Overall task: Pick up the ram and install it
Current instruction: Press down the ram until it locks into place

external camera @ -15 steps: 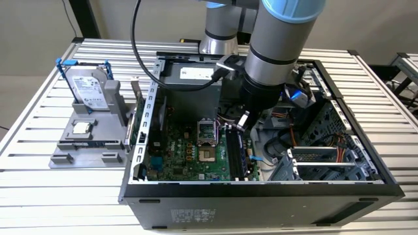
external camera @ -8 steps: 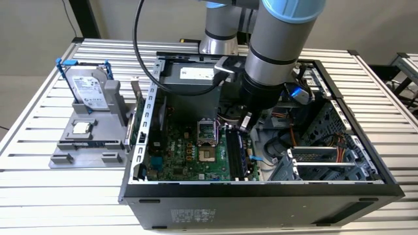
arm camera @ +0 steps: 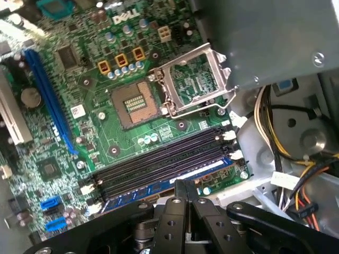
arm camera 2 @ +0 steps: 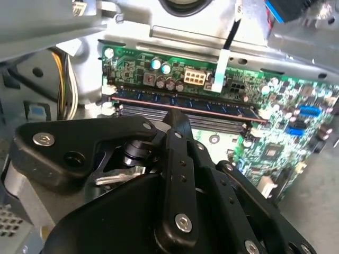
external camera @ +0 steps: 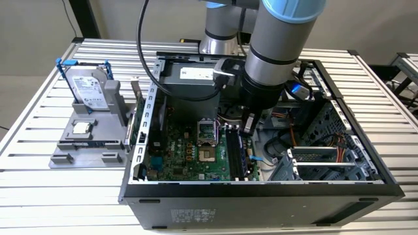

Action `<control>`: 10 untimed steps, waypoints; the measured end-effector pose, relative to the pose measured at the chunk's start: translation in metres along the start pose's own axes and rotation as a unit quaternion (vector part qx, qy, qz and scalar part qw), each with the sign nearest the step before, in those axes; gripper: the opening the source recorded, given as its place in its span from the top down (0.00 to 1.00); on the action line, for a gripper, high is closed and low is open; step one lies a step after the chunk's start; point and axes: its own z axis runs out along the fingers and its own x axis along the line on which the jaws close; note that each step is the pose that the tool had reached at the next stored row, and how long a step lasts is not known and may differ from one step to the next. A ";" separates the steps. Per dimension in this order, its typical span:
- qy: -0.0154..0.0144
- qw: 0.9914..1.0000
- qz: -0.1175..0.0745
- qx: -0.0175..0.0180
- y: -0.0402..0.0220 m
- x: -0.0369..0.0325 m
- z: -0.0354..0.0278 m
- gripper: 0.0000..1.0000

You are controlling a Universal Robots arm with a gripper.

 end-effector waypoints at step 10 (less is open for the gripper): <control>-0.001 0.996 -0.091 0.003 0.0000 -0.0001 0.0001 1.00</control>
